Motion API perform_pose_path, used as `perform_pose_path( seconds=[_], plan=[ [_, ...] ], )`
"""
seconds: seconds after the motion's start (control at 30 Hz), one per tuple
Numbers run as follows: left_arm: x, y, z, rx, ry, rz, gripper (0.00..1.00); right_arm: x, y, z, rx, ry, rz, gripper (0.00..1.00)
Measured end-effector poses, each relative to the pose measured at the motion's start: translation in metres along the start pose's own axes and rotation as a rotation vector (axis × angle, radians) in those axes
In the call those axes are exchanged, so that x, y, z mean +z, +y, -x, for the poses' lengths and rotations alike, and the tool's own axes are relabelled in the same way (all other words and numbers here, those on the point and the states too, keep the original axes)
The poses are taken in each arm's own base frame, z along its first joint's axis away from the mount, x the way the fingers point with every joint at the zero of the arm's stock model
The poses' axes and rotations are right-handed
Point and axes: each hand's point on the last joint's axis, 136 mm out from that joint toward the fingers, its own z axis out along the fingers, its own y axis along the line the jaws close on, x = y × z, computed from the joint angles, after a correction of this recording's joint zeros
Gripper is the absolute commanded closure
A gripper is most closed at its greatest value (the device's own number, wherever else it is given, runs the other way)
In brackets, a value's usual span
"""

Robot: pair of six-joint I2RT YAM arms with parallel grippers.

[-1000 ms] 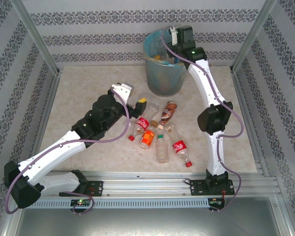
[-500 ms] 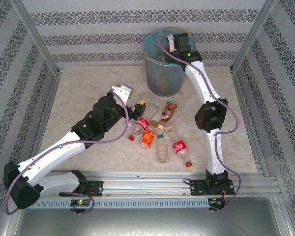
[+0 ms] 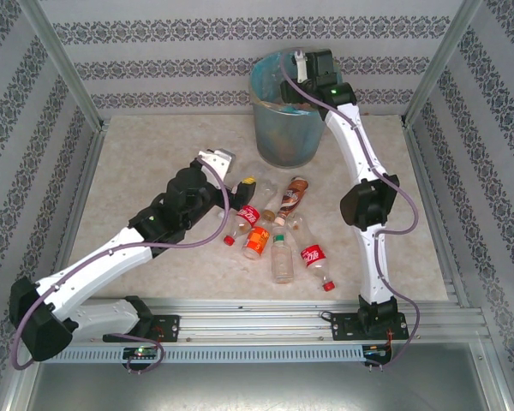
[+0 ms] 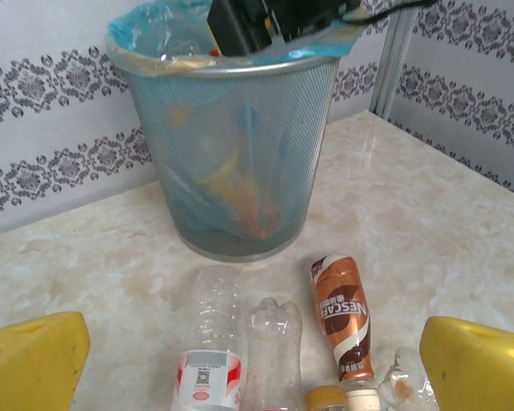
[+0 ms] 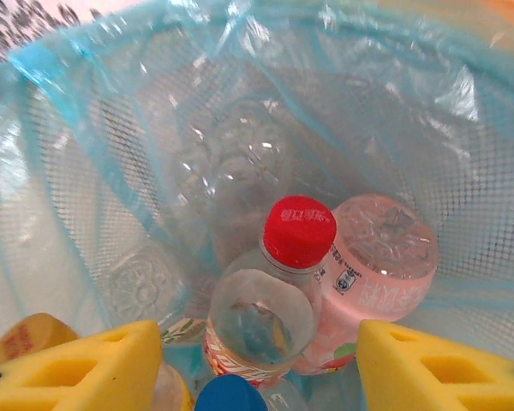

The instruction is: Put the plastic bottles in the bin

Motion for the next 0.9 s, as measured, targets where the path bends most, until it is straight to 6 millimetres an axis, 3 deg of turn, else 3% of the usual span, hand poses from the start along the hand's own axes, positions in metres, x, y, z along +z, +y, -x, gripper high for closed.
perform_pose_path(
  seconds=[0.27,0.53,0.63,0.73,0.9],
  plan=[
    [0.014,-0.006,-0.011,0.008,0.041,-0.02,0.0,-0.032,0.013,0.036,-0.001,-0.101,0.049,0.63],
    [0.027,-0.008,-0.015,-0.005,0.063,-0.026,0.01,-0.033,0.03,0.03,0.041,-0.069,0.14,0.61],
    [0.036,-0.008,-0.017,-0.012,0.08,-0.024,0.01,-0.043,0.041,0.033,0.038,-0.073,0.166,0.59],
    [0.045,-0.011,-0.021,-0.021,0.103,-0.033,0.02,-0.074,0.059,0.043,0.02,-0.093,0.196,0.58],
    [0.059,-0.019,-0.027,-0.04,0.147,-0.061,0.04,-0.166,0.08,0.057,-0.009,-0.176,0.241,0.56]
  ],
)
